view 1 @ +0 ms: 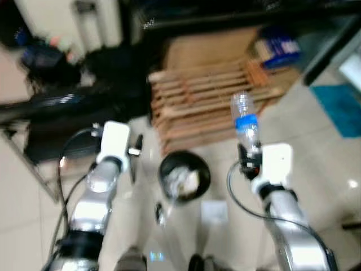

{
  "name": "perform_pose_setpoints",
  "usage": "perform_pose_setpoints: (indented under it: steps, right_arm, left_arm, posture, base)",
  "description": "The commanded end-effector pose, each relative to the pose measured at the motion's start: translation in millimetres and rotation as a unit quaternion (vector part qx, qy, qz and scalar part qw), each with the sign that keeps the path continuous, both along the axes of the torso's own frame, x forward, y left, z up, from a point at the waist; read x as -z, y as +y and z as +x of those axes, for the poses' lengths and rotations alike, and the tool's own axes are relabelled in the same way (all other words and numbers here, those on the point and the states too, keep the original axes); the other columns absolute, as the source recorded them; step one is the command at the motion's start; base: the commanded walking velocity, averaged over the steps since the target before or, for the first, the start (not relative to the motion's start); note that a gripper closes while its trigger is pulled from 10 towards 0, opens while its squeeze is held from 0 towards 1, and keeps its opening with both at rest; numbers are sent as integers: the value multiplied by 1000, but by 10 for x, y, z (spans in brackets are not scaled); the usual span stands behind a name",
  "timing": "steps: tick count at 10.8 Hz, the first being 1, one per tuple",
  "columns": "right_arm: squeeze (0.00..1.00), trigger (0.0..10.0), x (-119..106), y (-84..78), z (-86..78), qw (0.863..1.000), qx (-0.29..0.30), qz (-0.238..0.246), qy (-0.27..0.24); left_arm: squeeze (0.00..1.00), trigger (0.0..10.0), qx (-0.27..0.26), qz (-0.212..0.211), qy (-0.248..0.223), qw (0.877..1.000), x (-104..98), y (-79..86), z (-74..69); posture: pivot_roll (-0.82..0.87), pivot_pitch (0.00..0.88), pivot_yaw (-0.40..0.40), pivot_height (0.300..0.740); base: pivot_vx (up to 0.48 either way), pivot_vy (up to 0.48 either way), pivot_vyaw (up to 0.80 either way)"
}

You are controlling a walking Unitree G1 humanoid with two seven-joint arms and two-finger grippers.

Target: Picking trash to rubbish bin

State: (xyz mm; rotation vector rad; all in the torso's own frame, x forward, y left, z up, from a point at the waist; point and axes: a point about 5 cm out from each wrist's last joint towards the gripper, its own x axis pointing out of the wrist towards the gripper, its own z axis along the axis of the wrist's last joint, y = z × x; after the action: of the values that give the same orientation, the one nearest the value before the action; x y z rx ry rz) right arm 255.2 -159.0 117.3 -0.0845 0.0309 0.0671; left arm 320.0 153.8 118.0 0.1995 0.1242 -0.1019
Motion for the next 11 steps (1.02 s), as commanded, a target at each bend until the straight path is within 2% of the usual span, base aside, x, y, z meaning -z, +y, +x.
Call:
perform_pose_setpoints:
  steps: [1,3,11]
  right_arm:
    - [0,10000,-6,14,-8,1000,0,3,-2]
    - [0,10000,-2,7,-17,1000,3,2,-2]
    - [0,10000,43,26,-15,1000,0,0,3]
  left_arm:
    - [0,10000,4,10,10,1000,26,19,-15]
    - [0,10000,18,-9,-3,1000,-4,-24,-19]
    - [0,10000,18,3,5,1000,31,-46,-28]
  posture:
    - [295,229,-116,740]
    - [291,229,-111,740]
    - [298,229,-108,740]
  base:
    - [356,0,0]
    - [304,0,0]
    - [0,0,0]
